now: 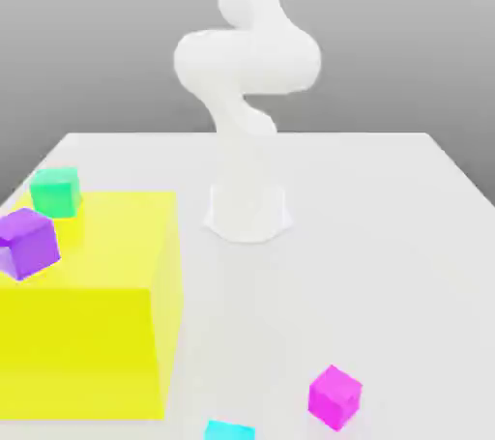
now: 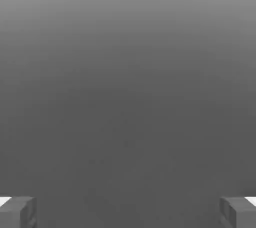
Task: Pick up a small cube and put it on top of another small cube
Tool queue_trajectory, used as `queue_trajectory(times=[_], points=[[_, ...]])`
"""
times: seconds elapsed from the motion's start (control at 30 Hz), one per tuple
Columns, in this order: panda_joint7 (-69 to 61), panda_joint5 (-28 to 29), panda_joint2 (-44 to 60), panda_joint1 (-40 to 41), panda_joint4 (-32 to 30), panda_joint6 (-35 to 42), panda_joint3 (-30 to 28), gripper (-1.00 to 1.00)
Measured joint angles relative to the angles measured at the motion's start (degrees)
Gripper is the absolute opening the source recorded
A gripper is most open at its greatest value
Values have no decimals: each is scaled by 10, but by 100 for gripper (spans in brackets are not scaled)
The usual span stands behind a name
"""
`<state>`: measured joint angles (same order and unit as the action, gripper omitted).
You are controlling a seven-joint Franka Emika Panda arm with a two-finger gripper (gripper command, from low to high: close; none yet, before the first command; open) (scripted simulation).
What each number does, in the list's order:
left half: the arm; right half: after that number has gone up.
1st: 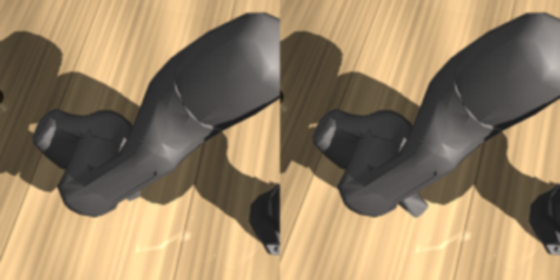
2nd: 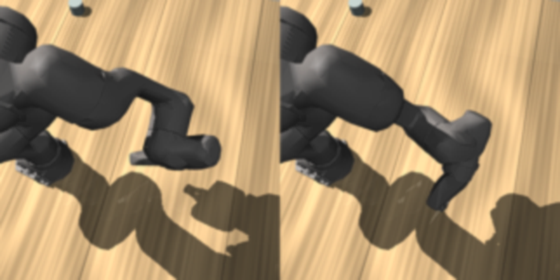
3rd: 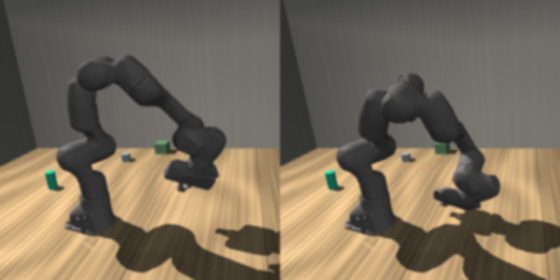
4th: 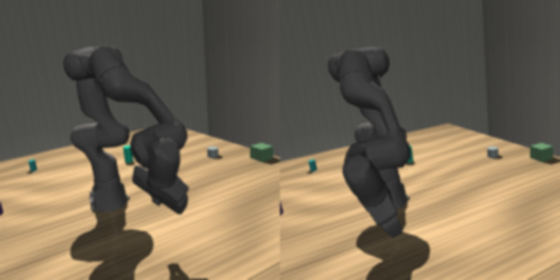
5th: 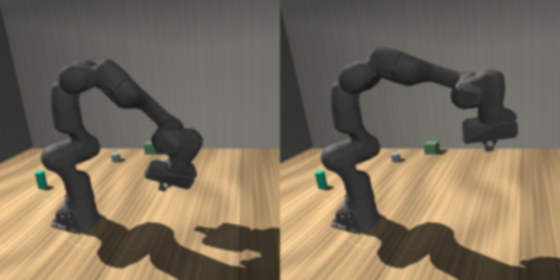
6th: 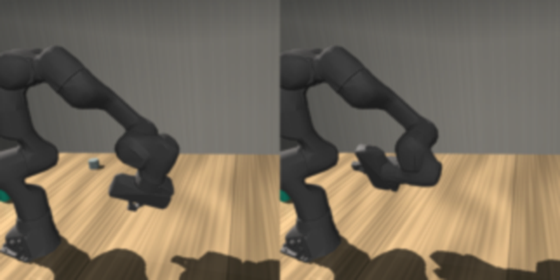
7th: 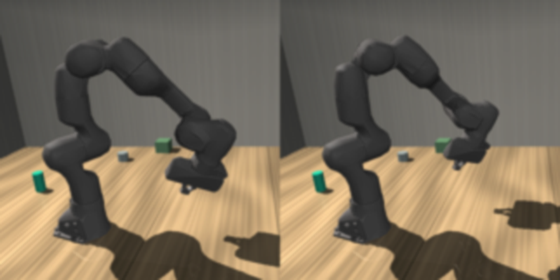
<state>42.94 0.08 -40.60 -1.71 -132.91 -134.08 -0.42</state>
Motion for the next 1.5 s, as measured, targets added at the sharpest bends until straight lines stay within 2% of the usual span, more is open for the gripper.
queue_trajectory(times=[0.4, 0.8, 1.0, 1.03, 1.27, 1.43, 1.5], points=[[-149, -9, 253, -69, -54, -110, -10, 0], [-286, -3, 502, -106, -107, -219, 10, 0], [-297, 9, 627, -111, -97, -306, 10, 0], [-297, 9, 642, -111, -94, -318, 10, -100], [-296, 10, 643, -111, -94, -318, 10, -100], [-300, 5, 553, -108, -111, -247, 14, -100], [-293, -17, 519, -95, -100, -218, 10, -100]])
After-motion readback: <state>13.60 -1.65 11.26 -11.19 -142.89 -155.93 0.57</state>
